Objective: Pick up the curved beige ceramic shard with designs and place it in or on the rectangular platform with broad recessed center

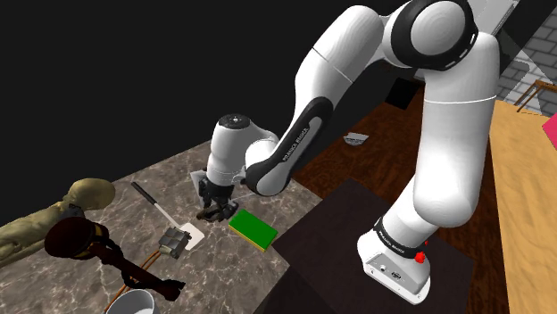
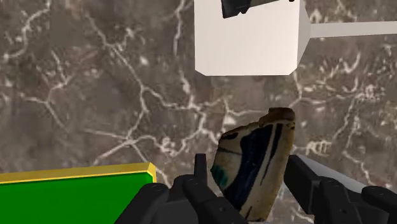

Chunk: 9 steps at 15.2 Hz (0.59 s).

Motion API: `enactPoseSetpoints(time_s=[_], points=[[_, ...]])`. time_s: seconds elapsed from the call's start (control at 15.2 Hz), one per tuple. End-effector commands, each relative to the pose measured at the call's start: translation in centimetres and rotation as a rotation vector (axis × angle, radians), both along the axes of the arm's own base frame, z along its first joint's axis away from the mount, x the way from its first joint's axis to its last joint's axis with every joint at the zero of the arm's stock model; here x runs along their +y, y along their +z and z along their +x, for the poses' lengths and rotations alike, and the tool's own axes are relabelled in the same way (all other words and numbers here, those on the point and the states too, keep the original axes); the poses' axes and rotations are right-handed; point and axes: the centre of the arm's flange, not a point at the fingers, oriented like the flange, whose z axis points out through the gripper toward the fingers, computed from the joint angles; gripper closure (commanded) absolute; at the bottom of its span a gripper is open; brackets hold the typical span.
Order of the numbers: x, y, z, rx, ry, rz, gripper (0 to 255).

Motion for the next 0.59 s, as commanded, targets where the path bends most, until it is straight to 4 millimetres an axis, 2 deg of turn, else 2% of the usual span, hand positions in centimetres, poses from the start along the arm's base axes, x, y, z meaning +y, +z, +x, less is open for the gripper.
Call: enactPoseSetpoints(time_s=[0.0,0.2,0.53], points=[[-0.08,-0.75,-0.38,0.018,0.002,-0.005,255],[-0.10,-1.06,-0.13,0.017,0.002,-0.005,255],[-0.05,-0.21,-0.41,0.018,0.002,-0.005,255]])
